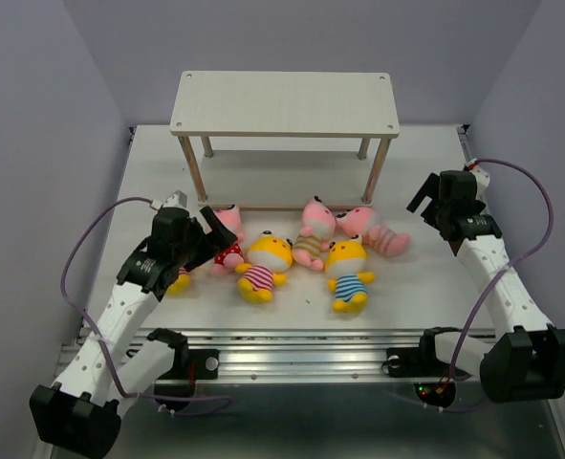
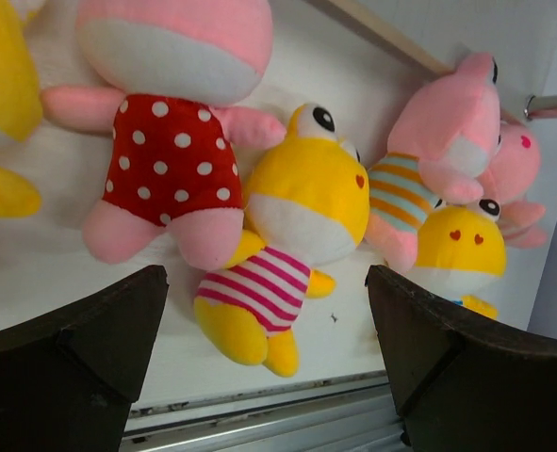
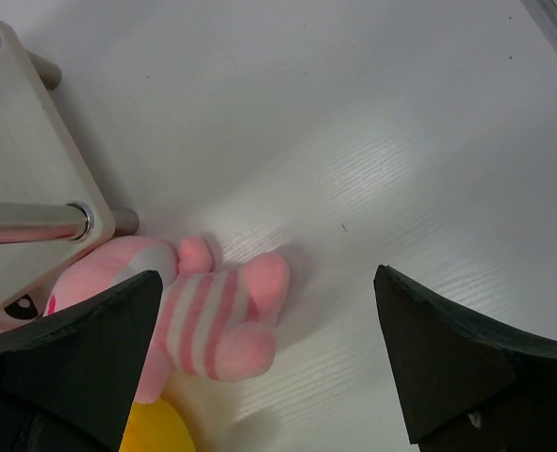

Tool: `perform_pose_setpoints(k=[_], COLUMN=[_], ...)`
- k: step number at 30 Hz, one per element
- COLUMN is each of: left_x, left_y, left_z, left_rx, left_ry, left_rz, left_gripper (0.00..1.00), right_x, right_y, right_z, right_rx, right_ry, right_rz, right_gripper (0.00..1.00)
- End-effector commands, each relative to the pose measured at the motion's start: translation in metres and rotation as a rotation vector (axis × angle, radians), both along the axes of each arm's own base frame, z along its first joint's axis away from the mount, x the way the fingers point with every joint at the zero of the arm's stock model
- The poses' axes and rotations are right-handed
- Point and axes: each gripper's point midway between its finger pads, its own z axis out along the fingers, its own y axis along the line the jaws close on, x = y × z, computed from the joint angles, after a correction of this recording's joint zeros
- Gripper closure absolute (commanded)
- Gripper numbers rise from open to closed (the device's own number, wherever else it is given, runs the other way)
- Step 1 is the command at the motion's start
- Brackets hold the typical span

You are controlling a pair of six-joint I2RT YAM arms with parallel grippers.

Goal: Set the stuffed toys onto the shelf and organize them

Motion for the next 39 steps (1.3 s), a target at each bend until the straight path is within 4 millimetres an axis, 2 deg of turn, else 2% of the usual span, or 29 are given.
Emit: perform_pose_setpoints(k=[1, 2, 6, 13, 15, 18, 20, 25, 27, 29, 30, 33, 35, 36, 37, 39], left_x=[-0.033, -0.043, -0.061, -0.071, -0.071, -0.065, -0.062, -0.065, -0.067, -0.068, -0.068, -0.066, -0.068, -0.068, -0.068, -0.068], left_y=[-0.015, -0.02, -0.031, -0.058, -0.059, -0.061, -0.065, -0.068, -0.069, -0.071, -0.071, -0.072, -0.072, -0.071, -0.071, -0.072], left_z=[-0.026, -0.037, -0.054, -0.063, -0.069, -0.073, -0.074, -0.083, -0.086, -0.089, -0.089, -0.087, -0.088, -0.088, -0.089, -0.087], left_rx=[-0.062, -0.072, -0.087, -0.135, -0.12, -0.094, -0.093, -0.068, -0.067, -0.07, -0.069, -0.069, -0.065, -0.062, -0.057, -0.061], left_ry=[0.116, 0.157, 0.213, 0.246, 0.262, 0.26, 0.256, 0.291, 0.298, 0.308, 0.308, 0.301, 0.302, 0.302, 0.303, 0.296], left_rz=[-0.033, -0.043, -0.078, -0.157, -0.152, -0.145, -0.157, -0.176, -0.185, -0.191, -0.192, -0.193, -0.2, -0.199, -0.198, -0.21], left_gripper=[0.01, 0.01, 0.01, 0.03, 0.05, 0.19, 0.21, 0.35, 0.37, 0.46, 0.56, 0.66, 0.81, 0.94, 1.0, 1.0], right_x=[0.005, 0.003, 0.003, 0.001, 0.001, 0.0, 0.0, -0.001, -0.001, -0.001, -0.001, -0.001, -0.002, -0.002, -0.002, -0.002], right_y=[-0.002, -0.003, -0.002, -0.005, -0.006, -0.006, -0.006, -0.006, -0.007, -0.007, -0.007, -0.008, -0.009, -0.009, -0.01, -0.01], right_z=[0.026, 0.027, 0.029, 0.025, 0.026, 0.025, 0.025, 0.025, 0.025, 0.025, 0.025, 0.025, 0.026, 0.026, 0.026, 0.026], right_rx=[-0.011, -0.013, -0.002, -0.009, -0.01, -0.01, -0.008, -0.014, -0.017, -0.017, -0.019, -0.022, -0.025, -0.026, -0.027, -0.027], right_ry=[-0.073, -0.077, -0.087, -0.078, -0.083, -0.082, -0.082, -0.08, -0.078, -0.079, -0.079, -0.079, -0.081, -0.082, -0.081, -0.083], right_rz=[0.005, 0.002, -0.005, -0.02, -0.029, -0.027, -0.025, -0.027, -0.028, -0.028, -0.028, -0.032, -0.037, -0.038, -0.039, -0.041], right_gripper=[0.0, 0.0, 0.0, 0.0, 0.0, 0.0, 0.0, 0.0, 0.0, 0.0, 0.0, 0.0, 0.0, 0.0, 0.0, 0.0])
